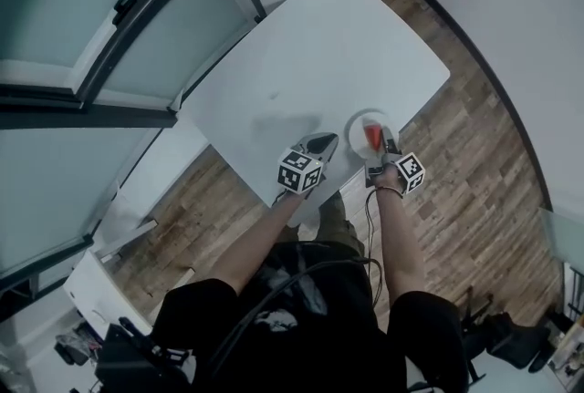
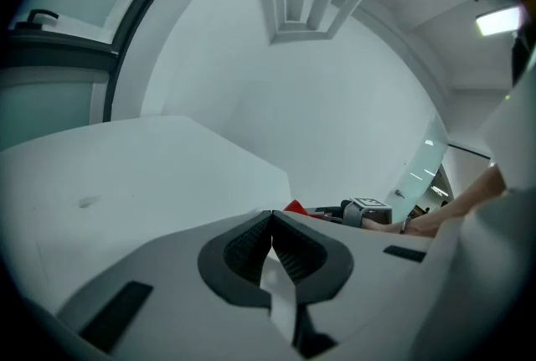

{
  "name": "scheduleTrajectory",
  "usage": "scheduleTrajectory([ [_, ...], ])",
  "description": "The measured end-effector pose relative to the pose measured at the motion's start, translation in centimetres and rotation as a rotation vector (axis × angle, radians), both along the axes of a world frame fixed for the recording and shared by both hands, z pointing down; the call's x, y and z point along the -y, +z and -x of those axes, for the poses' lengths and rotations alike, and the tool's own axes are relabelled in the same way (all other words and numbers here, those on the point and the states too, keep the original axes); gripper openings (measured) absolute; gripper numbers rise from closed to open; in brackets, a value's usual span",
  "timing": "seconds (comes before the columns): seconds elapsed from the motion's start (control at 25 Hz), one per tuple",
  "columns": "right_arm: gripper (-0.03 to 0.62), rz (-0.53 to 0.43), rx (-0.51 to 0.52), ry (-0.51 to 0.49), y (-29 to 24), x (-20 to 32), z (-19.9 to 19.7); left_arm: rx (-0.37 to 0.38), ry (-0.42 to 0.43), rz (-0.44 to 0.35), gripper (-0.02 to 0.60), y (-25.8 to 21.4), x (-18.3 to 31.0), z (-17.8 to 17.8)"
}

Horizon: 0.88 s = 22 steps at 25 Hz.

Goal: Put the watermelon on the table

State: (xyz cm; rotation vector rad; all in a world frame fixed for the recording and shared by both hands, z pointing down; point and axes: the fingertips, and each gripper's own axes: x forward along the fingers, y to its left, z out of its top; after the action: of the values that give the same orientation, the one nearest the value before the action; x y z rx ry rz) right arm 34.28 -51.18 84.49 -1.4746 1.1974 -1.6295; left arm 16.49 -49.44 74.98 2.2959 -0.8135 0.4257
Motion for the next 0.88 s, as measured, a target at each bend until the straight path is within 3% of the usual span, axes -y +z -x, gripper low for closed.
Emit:
scheduleTrajectory([
  [0.12,0.029,0.042,-0.053,-0.029,1.2,0.9,-0.2,0.032,-0.003,0.002,0.006,0.8,0.8,-0.5],
  [0.28,0.029,0.08,-0.214,-0.144,1.5,2.5,-0.2,0.032,0.005,0.006,0.006,0.4,0.9,-0.9],
  [0.56,0.047,0.111,-0.59,-0.381,1.7,6.0,-0.4,0.04,0.023,0.012,0.006,-0.4,-0.6,-0.2],
  [0.72,0.113,0.131,-0.793,-0.514,1.5,6.8,-0.9,0.044,0.024,0.006,0.006,-1.1,-1.0,0.5],
  [0.88,0.17,0.188,-1.08,-0.67,1.9,6.9,-1.7,0.034,0.028,-0.005,0.006,-1.9,-1.2,0.8],
])
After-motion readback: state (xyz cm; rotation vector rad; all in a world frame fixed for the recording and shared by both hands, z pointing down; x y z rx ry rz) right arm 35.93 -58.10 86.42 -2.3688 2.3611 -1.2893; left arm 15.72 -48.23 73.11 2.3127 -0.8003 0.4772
